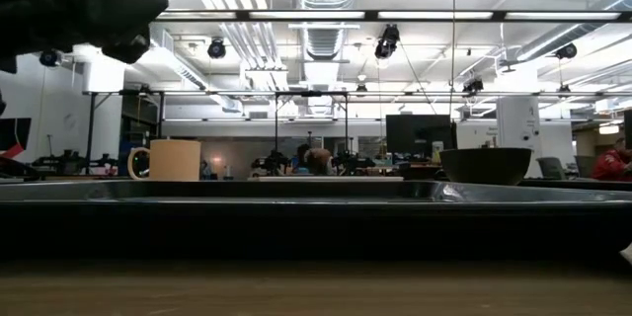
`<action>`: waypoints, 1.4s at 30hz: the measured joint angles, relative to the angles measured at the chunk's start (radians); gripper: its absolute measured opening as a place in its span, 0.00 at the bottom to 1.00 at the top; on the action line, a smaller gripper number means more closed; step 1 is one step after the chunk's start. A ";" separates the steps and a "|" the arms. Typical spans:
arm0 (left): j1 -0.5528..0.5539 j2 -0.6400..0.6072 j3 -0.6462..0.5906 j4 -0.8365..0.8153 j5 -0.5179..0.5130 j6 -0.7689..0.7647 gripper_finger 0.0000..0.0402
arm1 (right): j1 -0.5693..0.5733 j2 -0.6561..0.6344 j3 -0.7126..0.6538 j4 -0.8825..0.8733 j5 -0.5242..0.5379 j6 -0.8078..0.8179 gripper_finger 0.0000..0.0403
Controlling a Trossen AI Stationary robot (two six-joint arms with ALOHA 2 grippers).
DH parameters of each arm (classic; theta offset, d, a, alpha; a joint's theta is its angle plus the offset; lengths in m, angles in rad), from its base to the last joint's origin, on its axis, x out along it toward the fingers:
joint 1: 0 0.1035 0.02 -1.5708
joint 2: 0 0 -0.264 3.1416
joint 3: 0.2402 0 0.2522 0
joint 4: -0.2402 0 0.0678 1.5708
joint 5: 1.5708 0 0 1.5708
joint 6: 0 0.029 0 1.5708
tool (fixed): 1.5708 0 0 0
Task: Set up tray
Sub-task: Put the mug on the serving tray
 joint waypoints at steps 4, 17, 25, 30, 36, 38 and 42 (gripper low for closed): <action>0.000 -0.068 0.011 -0.121 0.000 0.031 0.00 | 0.000 0.000 0.000 0.001 0.000 -0.003 0.07; 0.000 -0.194 0.098 -0.494 0.000 0.036 0.00 | 0.000 0.006 0.000 0.003 0.001 -0.054 0.07; 0.000 -0.334 0.034 -0.432 0.000 0.077 0.00 | 0.000 0.042 0.000 0.002 0.001 -0.086 0.07; 0.000 -0.344 -0.014 -0.379 -0.001 0.090 0.00 | 0.000 0.085 0.000 0.000 0.001 -0.086 0.07; 0.001 -0.328 -0.013 -0.368 -0.004 0.093 0.00 | 0.000 0.133 0.000 0.002 0.001 -0.073 0.07; 0.001 -0.331 -0.011 -0.365 -0.004 0.094 0.00 | 0.000 0.143 0.000 0.003 0.001 -0.069 0.07; 0.001 -0.330 -0.012 -0.369 -0.004 0.094 0.00 | 0.000 0.155 0.000 0.019 0.001 -0.070 0.07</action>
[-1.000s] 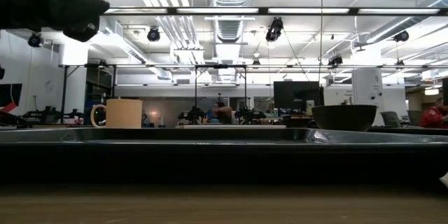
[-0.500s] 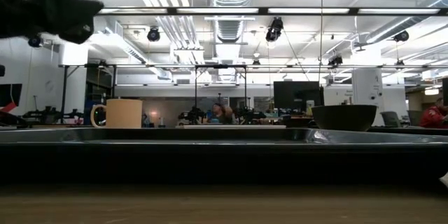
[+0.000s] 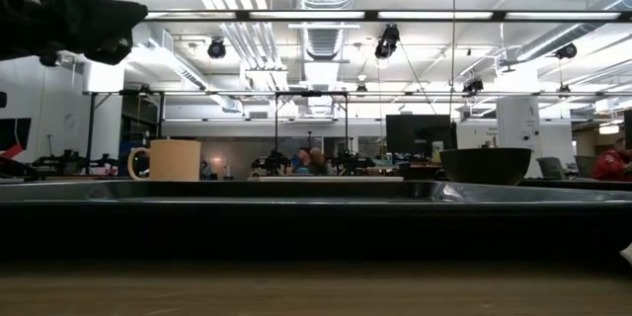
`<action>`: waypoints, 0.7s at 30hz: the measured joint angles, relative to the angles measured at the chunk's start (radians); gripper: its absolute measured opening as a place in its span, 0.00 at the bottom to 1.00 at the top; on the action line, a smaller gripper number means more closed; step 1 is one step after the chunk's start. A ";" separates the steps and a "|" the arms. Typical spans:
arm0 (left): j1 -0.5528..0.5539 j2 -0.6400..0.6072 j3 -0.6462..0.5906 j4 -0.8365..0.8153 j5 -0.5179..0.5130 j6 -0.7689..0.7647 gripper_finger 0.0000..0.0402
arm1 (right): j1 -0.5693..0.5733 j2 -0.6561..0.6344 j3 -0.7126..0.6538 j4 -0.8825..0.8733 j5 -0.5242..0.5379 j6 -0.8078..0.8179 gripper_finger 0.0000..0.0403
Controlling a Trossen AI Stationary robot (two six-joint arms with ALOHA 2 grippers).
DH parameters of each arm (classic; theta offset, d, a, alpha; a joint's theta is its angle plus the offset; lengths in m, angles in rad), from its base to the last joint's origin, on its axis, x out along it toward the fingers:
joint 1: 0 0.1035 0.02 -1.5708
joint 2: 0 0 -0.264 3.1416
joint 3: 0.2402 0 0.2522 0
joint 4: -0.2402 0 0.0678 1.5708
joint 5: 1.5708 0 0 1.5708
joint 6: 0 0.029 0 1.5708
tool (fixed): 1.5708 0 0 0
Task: Set up tray
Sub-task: Put the mug on the serving tray
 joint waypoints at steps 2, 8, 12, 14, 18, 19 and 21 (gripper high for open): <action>0.000 0.010 0.000 0.000 0.000 0.000 0.00 | 0.000 0.001 0.000 0.018 0.000 0.000 0.07; 0.000 0.053 -0.002 -0.002 0.000 0.000 0.00 | 0.000 -0.006 0.000 0.036 0.000 0.015 0.07; 0.000 0.084 -0.002 -0.003 0.000 0.000 0.00 | 0.000 -0.005 0.000 0.032 0.000 0.018 0.07; 0.000 0.100 -0.002 -0.006 0.000 0.000 0.00 | 0.000 -0.006 0.000 0.025 0.000 0.018 0.07; 0.000 0.132 -0.002 -0.008 0.002 -0.002 0.00 | 0.000 -0.037 -0.004 -0.011 -0.003 0.006 0.07; 0.000 0.139 -0.002 -0.008 0.003 -0.002 0.00 | 0.001 -0.054 -0.012 -0.028 -0.013 0.005 0.07; 0.000 0.152 -0.002 -0.008 0.004 -0.005 0.00 | 0.004 -0.099 -0.050 -0.024 -0.061 0.010 0.07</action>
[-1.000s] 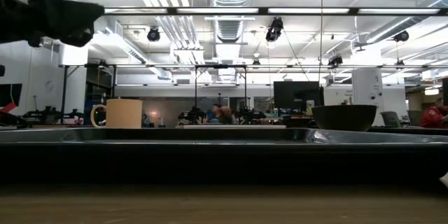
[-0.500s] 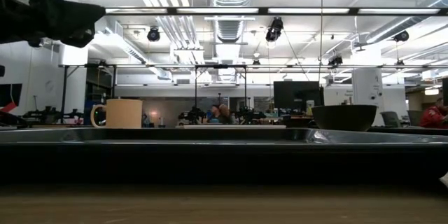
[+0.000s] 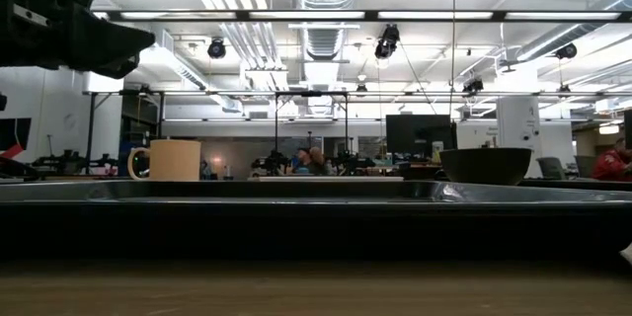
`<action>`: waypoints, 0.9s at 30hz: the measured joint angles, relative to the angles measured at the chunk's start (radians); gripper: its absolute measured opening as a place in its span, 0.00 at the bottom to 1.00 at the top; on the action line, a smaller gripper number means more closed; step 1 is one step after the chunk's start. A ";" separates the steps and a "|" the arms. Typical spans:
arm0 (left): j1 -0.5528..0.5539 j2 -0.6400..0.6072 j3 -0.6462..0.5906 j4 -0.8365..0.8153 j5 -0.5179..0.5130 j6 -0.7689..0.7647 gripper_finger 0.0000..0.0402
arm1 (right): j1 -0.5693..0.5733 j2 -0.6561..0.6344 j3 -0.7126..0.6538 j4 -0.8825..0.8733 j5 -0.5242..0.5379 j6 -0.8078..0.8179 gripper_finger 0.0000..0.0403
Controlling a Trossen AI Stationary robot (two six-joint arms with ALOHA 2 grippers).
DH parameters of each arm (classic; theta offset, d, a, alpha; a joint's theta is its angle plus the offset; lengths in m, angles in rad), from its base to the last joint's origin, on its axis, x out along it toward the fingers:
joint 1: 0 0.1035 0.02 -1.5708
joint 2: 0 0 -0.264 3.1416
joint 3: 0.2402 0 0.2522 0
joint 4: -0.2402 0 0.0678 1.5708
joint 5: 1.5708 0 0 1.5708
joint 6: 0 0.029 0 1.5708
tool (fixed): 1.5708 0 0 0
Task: Set up tray
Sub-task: Put the mug on the serving tray
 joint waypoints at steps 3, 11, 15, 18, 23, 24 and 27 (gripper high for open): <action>0.000 0.016 0.000 0.000 0.000 -0.037 0.00 | 0.004 -0.099 -0.119 0.105 -0.092 0.001 0.07; 0.000 0.026 0.000 0.002 0.000 -0.050 0.00 | 0.005 -0.383 -0.359 0.299 -0.059 0.009 0.07; 0.000 0.026 0.003 0.020 -0.005 -0.040 0.00 | 0.005 -0.451 -0.443 0.286 -0.059 0.047 0.07; 0.000 0.031 0.007 0.052 -0.005 -0.038 0.00 | 0.007 -0.417 -0.522 0.320 -0.065 0.057 0.07; 0.000 0.031 0.008 0.102 -0.093 -0.036 0.00 | 0.007 -0.411 -0.642 0.532 -0.071 0.054 0.07; 0.000 0.031 0.008 0.102 -0.126 -0.036 0.00 | 0.007 -0.420 -0.656 0.538 -0.071 0.047 0.07; 0.001 0.031 0.008 0.106 -0.233 -0.003 0.00 | 0.006 -0.435 -0.681 0.538 -0.069 0.018 0.07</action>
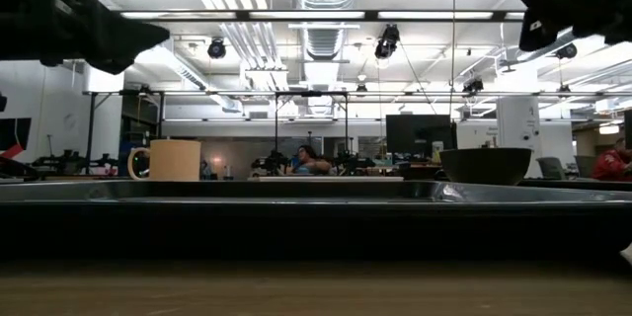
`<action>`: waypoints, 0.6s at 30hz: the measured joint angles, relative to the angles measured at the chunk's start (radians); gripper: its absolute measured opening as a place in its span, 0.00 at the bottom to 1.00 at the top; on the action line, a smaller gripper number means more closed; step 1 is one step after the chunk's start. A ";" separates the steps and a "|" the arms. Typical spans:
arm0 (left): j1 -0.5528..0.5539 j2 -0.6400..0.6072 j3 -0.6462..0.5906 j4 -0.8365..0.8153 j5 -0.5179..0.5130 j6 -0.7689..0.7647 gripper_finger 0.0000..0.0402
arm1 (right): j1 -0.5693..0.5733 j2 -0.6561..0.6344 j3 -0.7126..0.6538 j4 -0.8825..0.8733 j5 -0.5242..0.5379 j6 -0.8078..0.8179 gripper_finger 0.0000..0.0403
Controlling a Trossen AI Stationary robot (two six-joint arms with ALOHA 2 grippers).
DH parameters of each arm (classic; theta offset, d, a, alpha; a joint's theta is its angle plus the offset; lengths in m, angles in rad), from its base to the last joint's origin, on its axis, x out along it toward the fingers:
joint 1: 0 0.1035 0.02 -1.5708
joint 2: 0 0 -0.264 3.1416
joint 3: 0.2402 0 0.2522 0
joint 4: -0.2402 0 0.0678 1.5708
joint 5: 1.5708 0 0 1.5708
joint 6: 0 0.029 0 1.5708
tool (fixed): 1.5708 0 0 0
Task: Set up tray
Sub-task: Put the mug on the serving tray
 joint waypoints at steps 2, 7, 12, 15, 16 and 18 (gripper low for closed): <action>0.000 0.001 0.000 -0.001 -0.085 0.016 0.00 | 0.000 -0.011 -0.014 0.000 0.009 -0.010 0.07; 0.001 0.000 0.000 0.000 -0.264 0.035 0.00 | 0.000 -0.011 -0.023 -0.035 0.085 -0.014 0.07; 0.000 0.000 0.003 0.006 -0.324 0.053 0.00 | 0.000 -0.006 -0.023 -0.092 0.131 -0.013 0.07; 0.000 0.004 0.028 0.007 -0.325 0.076 0.01 | 0.000 -0.007 -0.023 -0.127 0.131 -0.017 0.07; 0.000 0.008 0.038 0.009 -0.325 0.088 0.02 | -0.001 -0.007 -0.023 -0.136 0.131 -0.017 0.07; 0.000 0.016 0.056 0.007 -0.343 0.100 0.05 | -0.001 -0.006 -0.023 -0.148 0.131 -0.017 0.07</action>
